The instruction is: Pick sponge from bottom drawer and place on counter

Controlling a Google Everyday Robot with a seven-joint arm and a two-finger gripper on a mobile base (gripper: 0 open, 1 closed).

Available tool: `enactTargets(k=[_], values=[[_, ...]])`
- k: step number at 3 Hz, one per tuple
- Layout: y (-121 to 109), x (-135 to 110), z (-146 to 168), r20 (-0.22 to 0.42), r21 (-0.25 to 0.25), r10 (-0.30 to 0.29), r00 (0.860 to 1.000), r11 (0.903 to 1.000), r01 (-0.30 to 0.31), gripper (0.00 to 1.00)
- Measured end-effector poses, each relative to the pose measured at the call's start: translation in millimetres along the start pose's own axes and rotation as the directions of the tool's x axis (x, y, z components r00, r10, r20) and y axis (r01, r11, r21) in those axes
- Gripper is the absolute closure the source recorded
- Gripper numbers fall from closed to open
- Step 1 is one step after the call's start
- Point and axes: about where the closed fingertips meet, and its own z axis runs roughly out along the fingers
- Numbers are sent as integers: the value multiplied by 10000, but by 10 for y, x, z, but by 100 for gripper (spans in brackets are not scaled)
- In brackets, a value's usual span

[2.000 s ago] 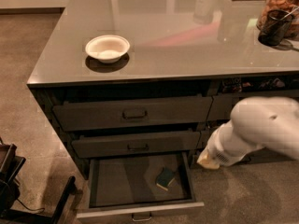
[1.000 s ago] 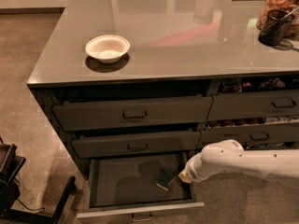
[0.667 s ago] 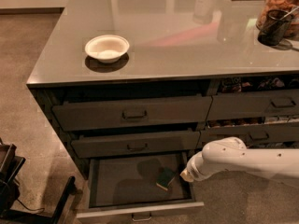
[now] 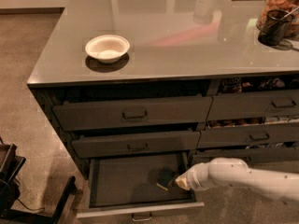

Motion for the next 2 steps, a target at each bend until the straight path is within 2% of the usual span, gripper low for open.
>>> enactTargets(k=[1, 2], values=[[8, 61, 557, 1208, -260, -445, 9917, 9985, 480, 100], [240, 326, 899, 1062, -918, -207, 9941, 9953, 306, 100]])
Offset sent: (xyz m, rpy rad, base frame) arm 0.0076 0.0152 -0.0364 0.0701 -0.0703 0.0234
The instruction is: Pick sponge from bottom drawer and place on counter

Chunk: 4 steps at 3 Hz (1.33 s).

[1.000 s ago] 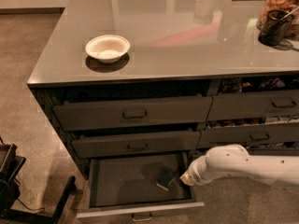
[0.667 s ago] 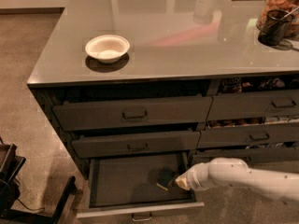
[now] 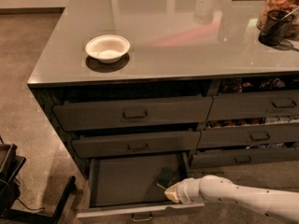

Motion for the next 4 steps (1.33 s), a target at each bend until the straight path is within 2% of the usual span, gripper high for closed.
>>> enactTargets(k=[1, 2, 3, 4], values=[[20, 25, 17, -144, 235, -356, 9993, 9991, 360, 100], [-61, 83, 141, 169, 858, -1074, 9941, 9907, 1056, 100], [-248, -42, 200, 1000, 1805, -1759, 9793, 9711, 1560, 84], [-410, -200, 301, 1821, 2444, -2077, 9611, 9563, 1604, 61]])
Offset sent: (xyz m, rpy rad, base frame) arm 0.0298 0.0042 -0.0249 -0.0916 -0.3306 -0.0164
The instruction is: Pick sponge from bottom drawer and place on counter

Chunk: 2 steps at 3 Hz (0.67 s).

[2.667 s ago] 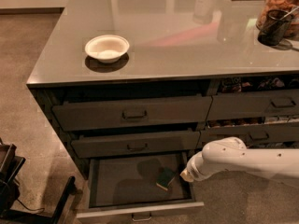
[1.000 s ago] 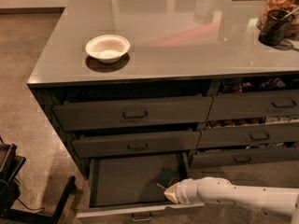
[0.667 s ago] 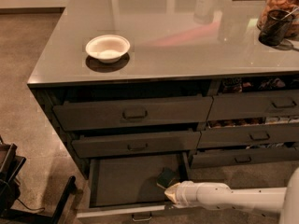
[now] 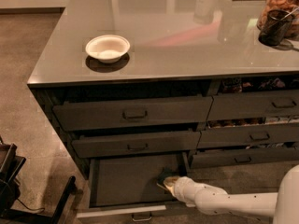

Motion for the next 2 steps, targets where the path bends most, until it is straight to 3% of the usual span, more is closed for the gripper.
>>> enactTargets(k=[2], values=[[-189, -93, 431, 572, 120, 451, 9973, 9989, -459, 14]])
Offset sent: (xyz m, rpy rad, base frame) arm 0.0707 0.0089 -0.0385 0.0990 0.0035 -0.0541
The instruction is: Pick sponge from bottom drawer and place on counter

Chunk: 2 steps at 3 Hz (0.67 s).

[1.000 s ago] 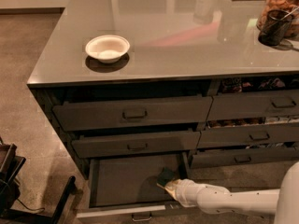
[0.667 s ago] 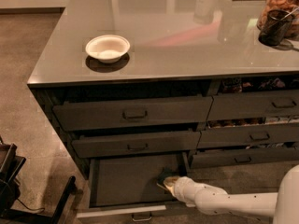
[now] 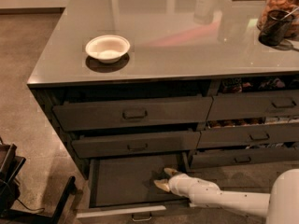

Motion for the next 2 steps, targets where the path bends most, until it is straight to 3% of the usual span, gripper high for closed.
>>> enactTargets(k=[1, 2], values=[[-108, 59, 183, -283, -87, 464, 9985, 9989, -467, 4], [-203, 138, 320, -547, -164, 914, 9943, 9956, -924, 0]])
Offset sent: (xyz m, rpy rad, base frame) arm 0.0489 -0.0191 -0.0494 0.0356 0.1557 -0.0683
